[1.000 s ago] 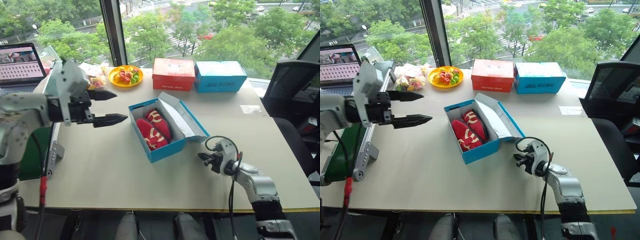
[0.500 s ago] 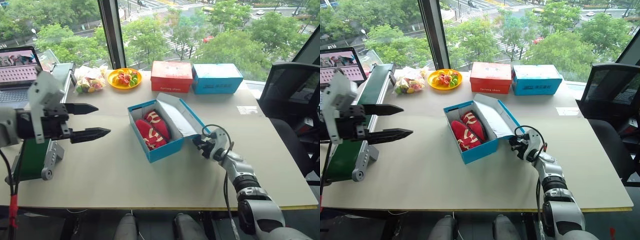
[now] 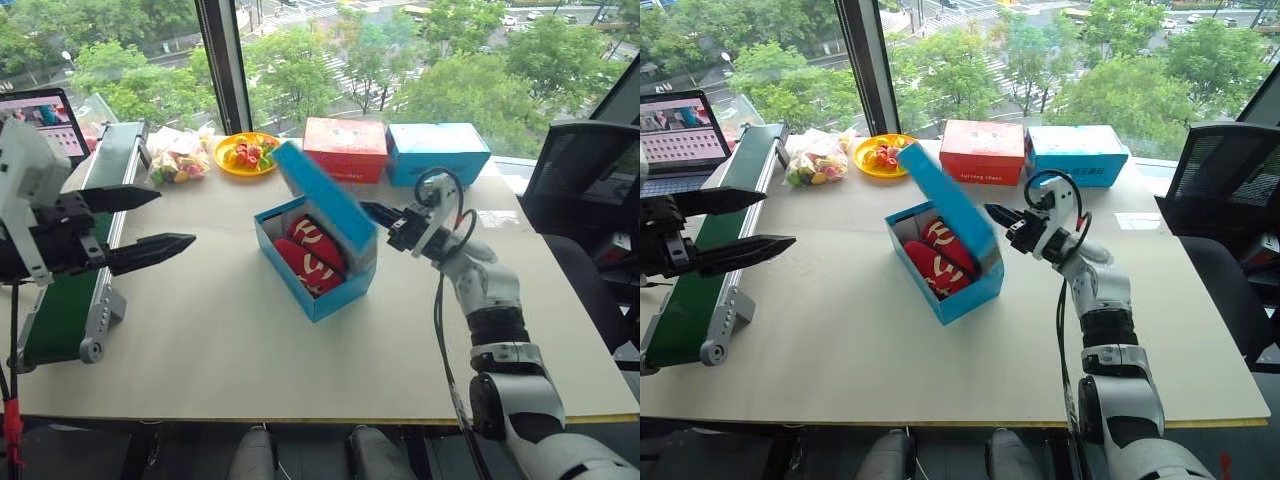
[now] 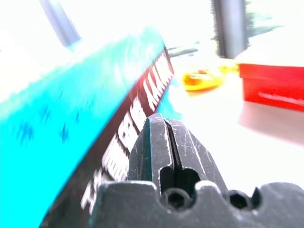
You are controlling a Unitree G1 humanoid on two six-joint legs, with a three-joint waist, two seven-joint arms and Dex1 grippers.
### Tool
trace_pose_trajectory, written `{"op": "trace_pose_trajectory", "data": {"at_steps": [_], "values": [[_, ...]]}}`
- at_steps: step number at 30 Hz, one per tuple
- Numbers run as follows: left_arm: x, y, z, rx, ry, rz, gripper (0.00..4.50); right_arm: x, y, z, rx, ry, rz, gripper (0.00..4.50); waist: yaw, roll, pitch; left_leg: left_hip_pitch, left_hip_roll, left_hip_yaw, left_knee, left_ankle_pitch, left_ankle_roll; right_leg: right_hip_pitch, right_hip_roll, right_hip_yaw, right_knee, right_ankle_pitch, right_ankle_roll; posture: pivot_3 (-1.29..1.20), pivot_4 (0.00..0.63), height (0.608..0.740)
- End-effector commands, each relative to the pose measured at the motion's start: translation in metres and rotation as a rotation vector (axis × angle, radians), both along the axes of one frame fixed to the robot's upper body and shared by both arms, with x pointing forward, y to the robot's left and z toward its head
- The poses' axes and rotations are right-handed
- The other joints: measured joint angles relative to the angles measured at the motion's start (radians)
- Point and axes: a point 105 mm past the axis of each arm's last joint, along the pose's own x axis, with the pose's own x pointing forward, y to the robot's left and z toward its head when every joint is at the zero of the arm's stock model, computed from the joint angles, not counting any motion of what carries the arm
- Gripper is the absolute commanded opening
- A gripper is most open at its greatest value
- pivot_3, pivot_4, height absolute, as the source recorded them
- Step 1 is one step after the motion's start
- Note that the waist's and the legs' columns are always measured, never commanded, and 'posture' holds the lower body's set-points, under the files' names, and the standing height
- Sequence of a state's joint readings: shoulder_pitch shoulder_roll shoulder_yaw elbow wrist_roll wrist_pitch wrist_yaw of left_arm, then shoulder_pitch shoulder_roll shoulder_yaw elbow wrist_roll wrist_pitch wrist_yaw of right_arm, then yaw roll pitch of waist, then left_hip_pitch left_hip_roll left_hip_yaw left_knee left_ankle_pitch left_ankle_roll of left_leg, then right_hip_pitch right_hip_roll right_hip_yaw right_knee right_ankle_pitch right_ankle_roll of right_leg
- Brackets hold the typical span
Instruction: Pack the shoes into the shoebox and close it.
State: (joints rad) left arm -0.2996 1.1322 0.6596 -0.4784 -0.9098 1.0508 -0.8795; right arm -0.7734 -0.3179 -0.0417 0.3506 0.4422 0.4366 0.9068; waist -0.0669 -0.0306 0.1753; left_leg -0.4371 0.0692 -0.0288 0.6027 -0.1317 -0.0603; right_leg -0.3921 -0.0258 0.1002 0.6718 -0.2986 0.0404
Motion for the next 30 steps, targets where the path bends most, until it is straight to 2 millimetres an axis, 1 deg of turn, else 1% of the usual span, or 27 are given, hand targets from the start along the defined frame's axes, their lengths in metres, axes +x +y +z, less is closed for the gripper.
{"op": "trace_pose_trajectory", "data": {"at_steps": [1,2,4,6,9,12,13,15,18,19,20,22,24,26,28,30], "values": [[-0.003,-0.002,0.01,0.004,-0.067,0.002,4.5,-0.029,0.03,-0.002,-0.124,-0.002,0.186,0.03,0.0,0.0,0.0,0.0,0.0,0.0,0.0,0.0,0.0,0.0,0.0,0.0,0.0,0.0,0.0,0.0,0.15,0.739],[-0.003,-0.002,0.01,0.004,-0.067,0.002,4.5,-0.032,0.033,-0.004,-0.135,0.002,0.201,0.03,0.0,0.0,0.0,0.0,0.0,0.0,0.0,0.0,0.0,0.0,0.0,0.0,0.0,0.0,0.0,0.0,0.15,0.739],[-0.002,-0.003,0.01,0.001,-0.07,-0.001,4.5,-0.039,0.044,-0.012,-0.168,0.011,0.249,0.03,0.0,0.0,0.0,0.0,0.0,0.0,0.0,0.0,0.0,0.0,0.0,0.0,0.0,-0.001,0.0,0.0,0.15,0.739],[-0.002,-0.005,0.01,-0.002,-0.072,-0.006,4.5,-0.04,0.051,-0.015,-0.179,0.011,0.263,0.03,0.0,0.0,0.0,0.0,0.0,0.0,0.0,0.0,0.0,-0.001,0.0,0.0,0.0,-0.001,0.001,0.0,0.15,0.739],[-0.001,-0.006,0.009,-0.006,-0.072,-0.009,4.5,-0.034,0.061,-0.016,-0.192,-0.012,0.262,0.03,0.0,0.0,0.0,-0.002,0.0,0.0,0.0,0.0,0.0,-0.002,0.0,0.0,0.0,-0.001,0.0,0.0,0.15,0.739],[0.001,-0.008,0.008,-0.012,-0.068,-0.02,4.5,-0.024,0.08,-0.009,-0.184,-0.048,0.27,0.03,-0.003,0.0,0.0,-0.002,0.0,0.0,0.001,0.0,0.0,-0.003,0.0,0.0,0.001,-0.001,0.0,0.0,0.15,0.739],[0.002,-0.009,0.007,-0.013,-0.065,-0.026,4.5,-0.022,0.088,-0.01,-0.181,-0.05,0.285,0.03,-0.005,0.0,0.0,-0.002,0.0,0.0,0.001,0.0,0.0,-0.003,0.0,0.0,0.001,-0.001,0.0,0.0,0.15,0.739],[0.002,-0.011,0.004,-0.02,-0.05,-0.043,4.5,-0.018,0.1,-0.025,-0.241,-0.057,0.318,0.03,-0.007,0.0,0.0,-0.002,0.0,0.0,0.001,0.0,0.0,-0.004,0.0,0.0,0.002,0.0,0.0,0.0,0.15,0.739],[0.003,-0.011,0.003,-0.015,-0.044,-0.045,4.5,-0.01,0.11,-0.053,-0.306,-0.009,0.324,0.03,-0.006,-0.001,0.0,-0.002,0.0,0.0,0.0,0.0,0.0,-0.004,0.0,0.0,0.001,0.0,-0.001,0.0,0.15,0.739],[0.002,-0.012,0.003,-0.015,-0.045,-0.045,4.5,-0.009,0.111,-0.065,-0.347,0.004,0.32,0.03,-0.003,-0.001,0.0,-0.002,0.0,0.0,-0.001,0.0,0.0,-0.004,0.0,0.0,0.001,0.0,-0.002,0.0,0.15,0.739],[0.002,-0.012,0.003,-0.016,-0.044,-0.045,4.5,-0.009,0.111,-0.078,-0.387,0.017,0.324,0.03,0.0,-0.001,0.0,-0.003,0.0,0.0,-0.001,0.0,0.0,-0.004,0.0,-0.001,0.001,0.003,-0.006,0.0,0.15,0.739],[0.001,-0.012,0.003,-0.016,-0.043,-0.044,4.5,-0.01,0.11,-0.097,-0.437,0.044,0.322,0.03,-0.003,-0.002,0.0,-0.003,0.0,0.0,0.0,0.0,-0.001,-0.004,0.0,-0.001,0.0,0.003,-0.006,0.0,0.15,0.739],[0.0,-0.013,0.001,-0.017,-0.038,-0.044,4.5,-0.01,0.107,-0.109,-0.468,0.052,0.316,0.03,-0.005,-0.004,-0.001,0.0,0.0,-0.001,0.0,0.0,-0.001,-0.001,0.0,-0.001,0.001,0.003,-0.006,0.0,0.15,0.739],[0.0,-0.014,0.0,-0.017,-0.035,-0.044,4.5,-0.009,0.107,-0.107,-0.46,0.043,0.312,0.03,-0.006,-0.004,-0.001,0.007,0.0,0.0,-0.001,0.0,-0.001,0.005,0.0,-0.001,0.001,0.002,-0.005,0.0,0.15,0.739],[0.001,-0.015,-0.001,-0.02,-0.03,-0.047,4.5,-0.008,0.109,-0.098,-0.424,0.025,0.313,0.03,-0.004,-0.004,-0.002,0.01,0.0,0.0,-0.002,0.0,-0.001,0.007,0.0,-0.001,0.002,-0.001,0.0,0.0,0.15,0.739],[0.002,-0.017,-0.003,-0.024,-0.02,-0.056,4.5,-0.003,0.108,-0.072,-0.357,-0.035,0.306,0.03,-0.002,-0.005,-0.002,0.011,0.0,0.0,-0.002,0.0,-0.001,0.008,0.0,-0.001,0.003,-0.001,-0.001,0.0,0.15,0.739]]}}
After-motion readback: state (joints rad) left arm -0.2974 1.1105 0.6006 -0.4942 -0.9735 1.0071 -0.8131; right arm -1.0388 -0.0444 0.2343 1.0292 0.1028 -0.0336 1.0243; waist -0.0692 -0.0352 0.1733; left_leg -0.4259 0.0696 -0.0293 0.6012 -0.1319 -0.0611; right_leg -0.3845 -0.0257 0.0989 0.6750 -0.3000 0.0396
